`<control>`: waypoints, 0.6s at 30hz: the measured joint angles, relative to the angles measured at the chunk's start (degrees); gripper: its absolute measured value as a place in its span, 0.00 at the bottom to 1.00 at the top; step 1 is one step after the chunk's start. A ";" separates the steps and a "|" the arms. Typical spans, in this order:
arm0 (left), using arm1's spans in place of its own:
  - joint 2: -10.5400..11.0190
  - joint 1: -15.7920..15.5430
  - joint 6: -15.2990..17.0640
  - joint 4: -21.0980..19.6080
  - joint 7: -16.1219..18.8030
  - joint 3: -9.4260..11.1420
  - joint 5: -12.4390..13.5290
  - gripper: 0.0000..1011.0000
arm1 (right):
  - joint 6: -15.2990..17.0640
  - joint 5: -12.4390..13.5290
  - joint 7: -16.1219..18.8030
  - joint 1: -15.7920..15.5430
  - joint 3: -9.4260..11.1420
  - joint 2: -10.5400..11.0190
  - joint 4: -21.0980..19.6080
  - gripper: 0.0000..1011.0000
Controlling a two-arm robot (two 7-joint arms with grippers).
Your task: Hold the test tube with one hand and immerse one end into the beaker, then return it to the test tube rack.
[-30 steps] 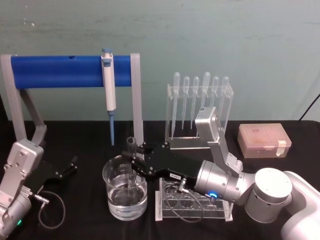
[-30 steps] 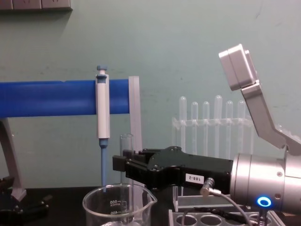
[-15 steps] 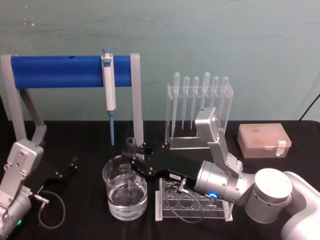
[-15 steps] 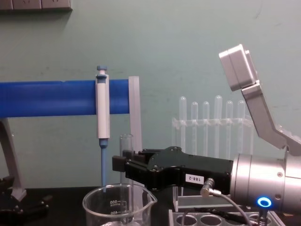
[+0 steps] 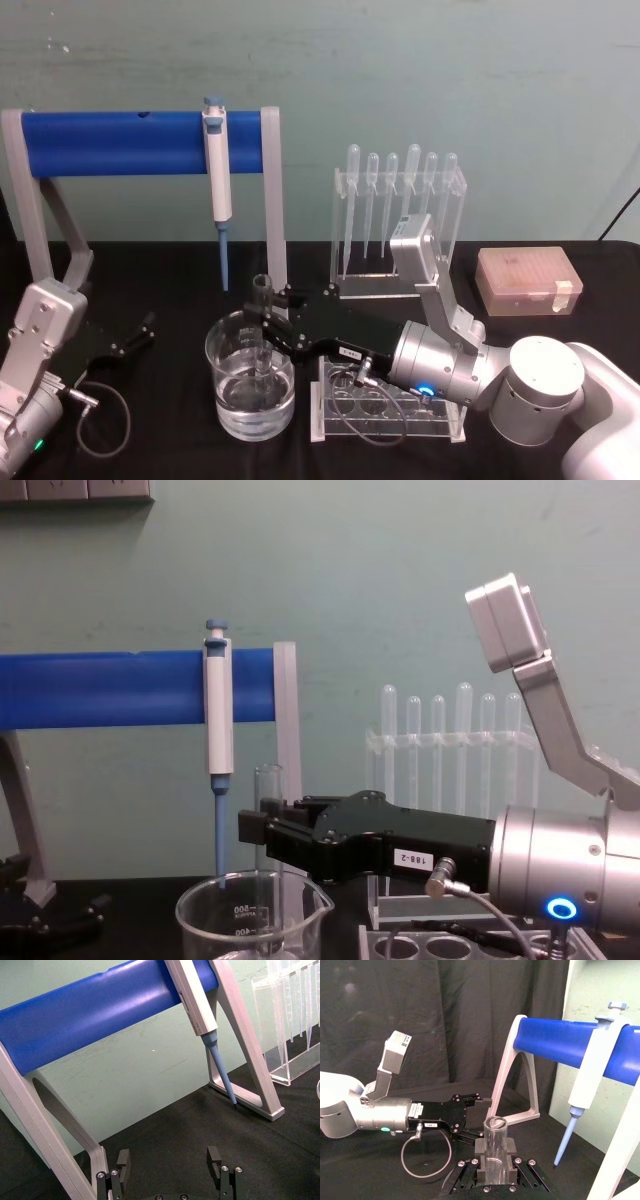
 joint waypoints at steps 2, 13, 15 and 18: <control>0.00 0.00 0.00 0.00 0.00 0.00 0.00 0.99 | 0.01 0.01 -0.01 0.02 -0.01 0.00 0.00 0.22; 0.00 0.00 0.00 0.00 0.00 0.00 0.00 0.99 | 0.03 0.01 -0.03 0.03 -0.01 0.00 0.00 0.22; 0.00 0.00 0.00 0.00 0.00 0.00 0.00 0.99 | 0.03 0.01 -0.04 0.03 -0.01 0.00 0.00 0.22; 0.00 0.00 0.00 0.00 0.00 0.00 0.00 0.99 | 0.03 0.01 -0.05 0.03 -0.01 0.00 0.00 0.22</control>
